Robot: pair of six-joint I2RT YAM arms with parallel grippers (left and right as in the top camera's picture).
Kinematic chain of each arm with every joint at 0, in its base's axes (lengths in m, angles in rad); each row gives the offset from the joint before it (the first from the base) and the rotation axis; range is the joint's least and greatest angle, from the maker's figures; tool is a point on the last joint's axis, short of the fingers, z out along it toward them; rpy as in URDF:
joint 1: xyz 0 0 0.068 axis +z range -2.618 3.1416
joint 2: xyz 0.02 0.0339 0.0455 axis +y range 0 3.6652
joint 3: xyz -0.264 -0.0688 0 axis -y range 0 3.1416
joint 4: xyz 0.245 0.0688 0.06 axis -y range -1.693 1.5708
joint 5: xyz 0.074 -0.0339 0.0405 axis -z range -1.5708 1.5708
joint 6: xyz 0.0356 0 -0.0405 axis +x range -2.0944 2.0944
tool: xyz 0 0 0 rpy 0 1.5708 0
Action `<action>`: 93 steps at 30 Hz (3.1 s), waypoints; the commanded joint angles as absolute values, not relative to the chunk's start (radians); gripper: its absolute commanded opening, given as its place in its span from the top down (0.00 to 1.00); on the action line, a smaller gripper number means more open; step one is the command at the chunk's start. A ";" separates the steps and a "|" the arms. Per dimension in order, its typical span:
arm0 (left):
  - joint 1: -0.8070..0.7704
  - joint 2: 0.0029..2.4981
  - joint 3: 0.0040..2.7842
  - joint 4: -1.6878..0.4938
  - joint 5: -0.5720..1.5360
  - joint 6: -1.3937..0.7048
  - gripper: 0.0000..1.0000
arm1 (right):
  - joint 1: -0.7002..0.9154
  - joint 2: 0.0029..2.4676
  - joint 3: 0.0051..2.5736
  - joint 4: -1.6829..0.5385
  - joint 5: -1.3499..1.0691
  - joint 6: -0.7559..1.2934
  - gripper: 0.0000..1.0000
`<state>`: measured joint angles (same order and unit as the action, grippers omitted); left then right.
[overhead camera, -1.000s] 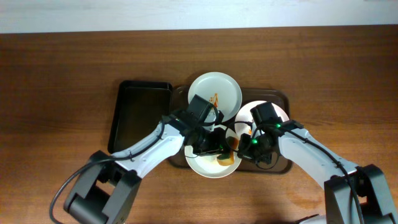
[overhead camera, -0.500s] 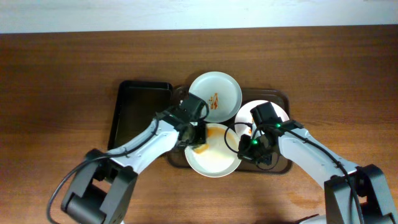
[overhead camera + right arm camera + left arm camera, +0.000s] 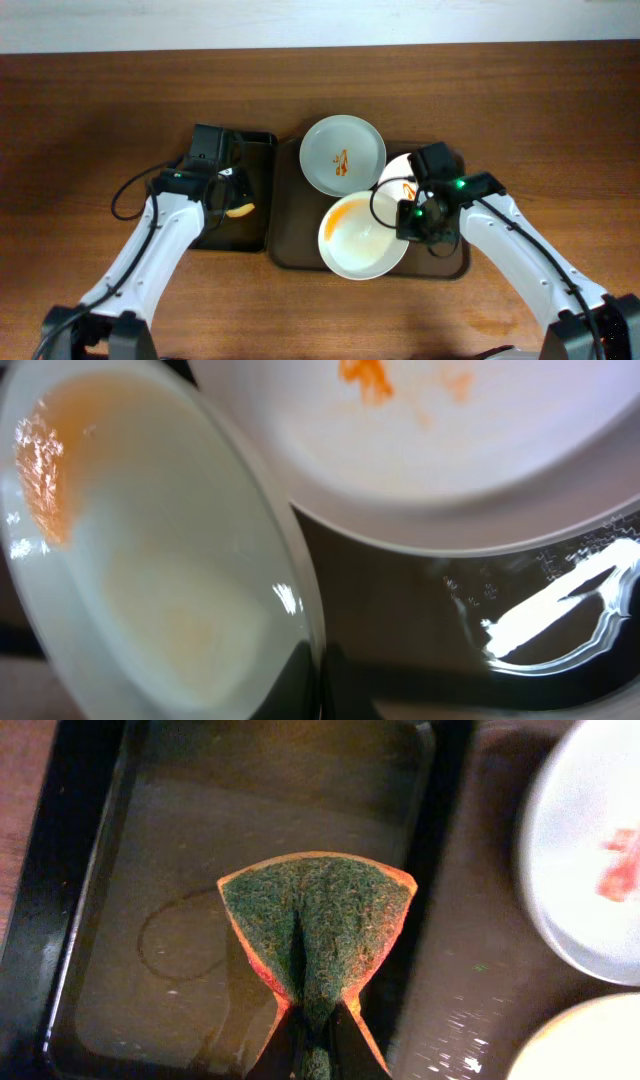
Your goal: Clean dirty plates on tray and stack at the side
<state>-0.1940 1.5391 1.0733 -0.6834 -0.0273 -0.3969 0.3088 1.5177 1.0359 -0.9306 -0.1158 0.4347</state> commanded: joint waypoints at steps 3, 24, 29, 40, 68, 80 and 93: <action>-0.174 1.609 1.074 -0.671 -0.034 -0.368 1.00 | 0.381 1.496 1.233 -1.058 0.153 0.396 0.96; -0.174 1.609 1.074 -0.652 -0.030 -0.281 1.00 | 0.465 1.456 1.262 -0.953 0.527 0.601 0.96; -0.174 1.609 1.074 -0.652 -0.030 -0.282 1.00 | -0.066 1.445 1.262 -0.965 0.241 0.550 0.96; -0.174 1.609 1.074 -0.652 -0.015 -0.282 1.00 | -0.530 1.667 1.253 -0.942 0.163 0.516 0.71; -0.176 1.609 1.074 -0.652 -0.004 -0.282 1.00 | 0.192 2.132 1.502 -0.598 -0.265 0.227 0.96; -0.176 1.609 1.074 -0.625 0.076 -0.282 1.00 | 0.308 1.976 1.469 -1.051 -0.347 0.219 0.96; -0.445 1.671 0.973 -0.461 0.530 -0.450 1.00 | 0.379 1.987 1.335 -0.900 -0.250 0.297 0.96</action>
